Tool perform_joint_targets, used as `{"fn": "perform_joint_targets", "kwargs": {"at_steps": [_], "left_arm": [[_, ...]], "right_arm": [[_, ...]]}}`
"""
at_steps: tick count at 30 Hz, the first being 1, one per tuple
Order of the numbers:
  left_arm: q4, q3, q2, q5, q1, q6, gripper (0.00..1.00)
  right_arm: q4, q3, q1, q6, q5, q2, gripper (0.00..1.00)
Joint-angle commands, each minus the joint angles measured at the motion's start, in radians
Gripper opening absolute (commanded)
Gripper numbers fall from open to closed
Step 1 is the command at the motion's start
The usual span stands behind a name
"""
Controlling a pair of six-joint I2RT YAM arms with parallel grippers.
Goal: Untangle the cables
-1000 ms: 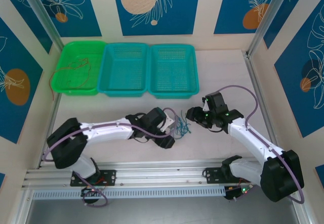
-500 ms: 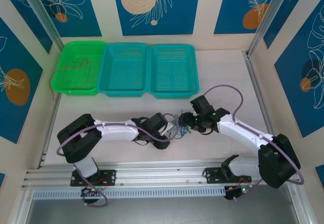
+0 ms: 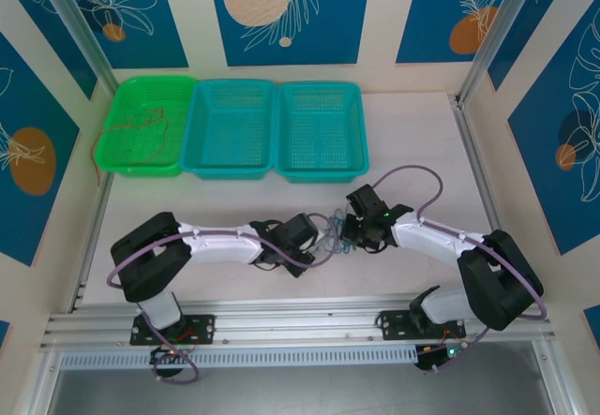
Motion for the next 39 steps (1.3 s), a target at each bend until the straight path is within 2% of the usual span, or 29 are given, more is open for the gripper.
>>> {"fn": "perform_joint_targets", "kwargs": {"at_steps": [1, 4, 6, 9, 15, 16, 17, 18, 19, 21, 22, 23, 26, 28, 34, 39], "left_arm": [[0.051, -0.07, -0.033, -0.172, 0.063, -0.071, 0.0], [0.074, -0.172, -0.188, -0.122, 0.197, -0.156, 0.0], [0.112, -0.259, -0.299, -0.037, 0.325, -0.215, 0.0], [0.115, -0.318, -0.417, 0.005, 0.414, -0.211, 0.0], [0.032, -0.319, -0.471, -0.034, 0.413, -0.193, 0.0], [0.03, -0.321, -0.474, -0.045, 0.414, -0.202, 0.0], [0.036, -0.328, -0.476, -0.041, 0.413, -0.204, 0.0], [0.065, -0.336, -0.476, 0.0, 0.414, -0.192, 0.0], [0.117, -0.349, -0.478, 0.062, 0.412, -0.175, 0.0], [0.259, -0.372, -0.483, 0.226, 0.394, -0.137, 0.22], [0.307, -0.37, -0.484, 0.266, 0.372, -0.119, 0.32], [0.336, -0.356, -0.485, 0.274, 0.339, -0.084, 0.4], [0.321, -0.27, -0.441, 0.23, 0.251, 0.043, 0.53], [0.312, -0.215, -0.379, 0.209, 0.228, 0.084, 0.56], [0.24, -0.059, -0.134, 0.214, 0.201, 0.131, 0.56], [0.229, -0.044, -0.042, 0.153, 0.188, 0.161, 0.58]], "right_arm": [[-0.009, -0.053, -0.075, 0.053, 0.022, -0.025, 0.0], [-0.001, -0.117, -0.188, 0.09, -0.026, -0.107, 0.02], [-0.038, -0.137, -0.248, 0.121, -0.018, -0.163, 0.05], [-0.116, -0.123, -0.297, 0.119, 0.023, -0.218, 0.12], [-0.15, -0.128, -0.327, 0.119, 0.061, -0.267, 0.37], [-0.143, -0.134, -0.327, 0.118, 0.056, -0.271, 0.36], [-0.116, -0.141, -0.328, 0.103, 0.034, -0.273, 0.3], [-0.071, -0.15, -0.327, 0.07, -0.009, -0.276, 0.18], [-0.033, -0.157, -0.327, 0.039, -0.054, -0.274, 0.12], [0.003, -0.151, -0.32, -0.01, -0.123, -0.264, 0.1], [0.01, -0.143, -0.316, -0.038, -0.146, -0.256, 0.1], [0.014, -0.13, -0.313, -0.076, -0.168, -0.245, 0.09], [0.003, -0.082, -0.289, -0.171, -0.205, -0.213, 0.07], [-0.011, -0.049, -0.274, -0.216, -0.235, -0.193, 0.05], [-0.043, 0.008, -0.223, -0.243, -0.267, -0.156, 0.04], [-0.064, 0.025, -0.194, -0.242, -0.255, -0.157, 0.04]]}}
